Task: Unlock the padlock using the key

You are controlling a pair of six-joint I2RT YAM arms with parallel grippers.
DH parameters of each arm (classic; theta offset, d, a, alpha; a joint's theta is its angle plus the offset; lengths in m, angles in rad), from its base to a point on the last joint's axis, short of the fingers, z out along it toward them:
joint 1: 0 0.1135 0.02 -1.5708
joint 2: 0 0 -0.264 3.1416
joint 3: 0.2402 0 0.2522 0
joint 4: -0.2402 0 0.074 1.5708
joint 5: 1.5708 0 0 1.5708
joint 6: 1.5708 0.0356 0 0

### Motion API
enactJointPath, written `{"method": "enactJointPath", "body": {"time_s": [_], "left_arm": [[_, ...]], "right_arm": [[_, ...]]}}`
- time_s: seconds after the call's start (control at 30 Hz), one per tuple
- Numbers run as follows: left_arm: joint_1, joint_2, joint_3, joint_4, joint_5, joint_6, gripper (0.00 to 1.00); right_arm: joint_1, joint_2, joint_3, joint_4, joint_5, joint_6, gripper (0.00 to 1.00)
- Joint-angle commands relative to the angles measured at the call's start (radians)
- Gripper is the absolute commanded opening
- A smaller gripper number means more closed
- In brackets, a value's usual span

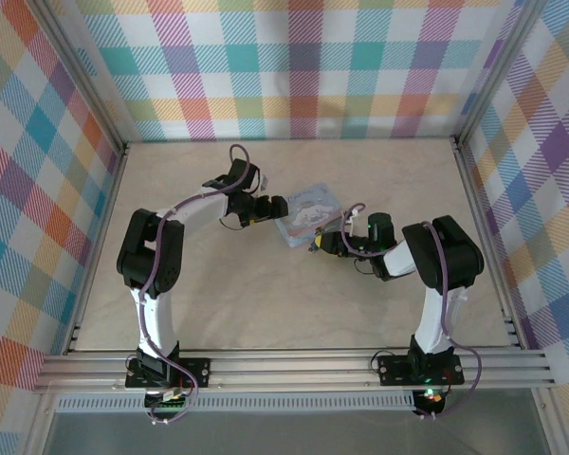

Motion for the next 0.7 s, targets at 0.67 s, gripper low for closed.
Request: {"method": "enactJointPath", "body": {"time_s": [0.67], "left_arm": [[-0.021, 0.024, 0.022, -0.089, -0.046, -0.005, 0.86]], "right_arm": [[-0.007, 0.090, 0.014, 0.123, 0.044, 0.034, 0.30]]}}
